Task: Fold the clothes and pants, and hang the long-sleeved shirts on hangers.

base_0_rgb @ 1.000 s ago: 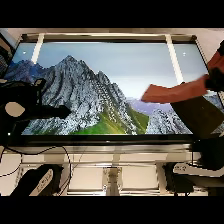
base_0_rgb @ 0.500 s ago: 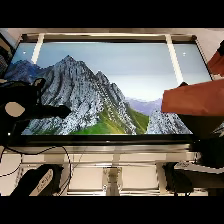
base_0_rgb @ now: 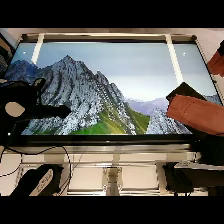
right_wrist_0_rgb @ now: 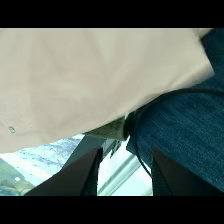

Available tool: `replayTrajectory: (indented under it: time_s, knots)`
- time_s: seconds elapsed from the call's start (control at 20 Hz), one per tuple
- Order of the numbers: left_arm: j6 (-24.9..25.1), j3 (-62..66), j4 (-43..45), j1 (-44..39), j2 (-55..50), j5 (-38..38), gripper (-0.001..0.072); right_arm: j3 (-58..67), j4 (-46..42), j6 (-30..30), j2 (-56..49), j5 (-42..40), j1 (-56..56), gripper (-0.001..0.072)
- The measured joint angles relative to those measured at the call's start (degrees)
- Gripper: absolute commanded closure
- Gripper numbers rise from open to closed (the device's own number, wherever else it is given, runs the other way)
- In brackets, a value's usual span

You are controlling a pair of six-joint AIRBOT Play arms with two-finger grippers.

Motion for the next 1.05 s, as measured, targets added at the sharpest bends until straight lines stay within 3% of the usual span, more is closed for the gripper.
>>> replayTrajectory:
  time_s: [0.25,0.35,0.55,0.75,1.05]
  knots:
    - [0.0,0.0,0.0,0.0,0.0,0.0,0.0070,-0.3,6.9,0.5,4.7,-1.0,2.4,0.0427]
    - [0.0,0.0,0.0,0.0,0.0,0.0,0.0070,-0.6,11.6,-0.3,8.2,-2.8,7.4,0.0707]
    - [0.0,0.0,0.0,0.0,0.0,0.0,0.0070,-2.3,15.2,-4.4,16.2,-5.4,25.7,0.0709]
    - [0.0,0.0,0.0,0.0,0.0,0.0,0.0070,-8.3,12.5,-6.2,22.8,-6.1,47.5,0.0709]
    - [0.0,0.0,0.0,0.0,0.0,0.0,0.0070,-33.5,8.6,-3.1,31.1,-11.0,74.4,0.0708]
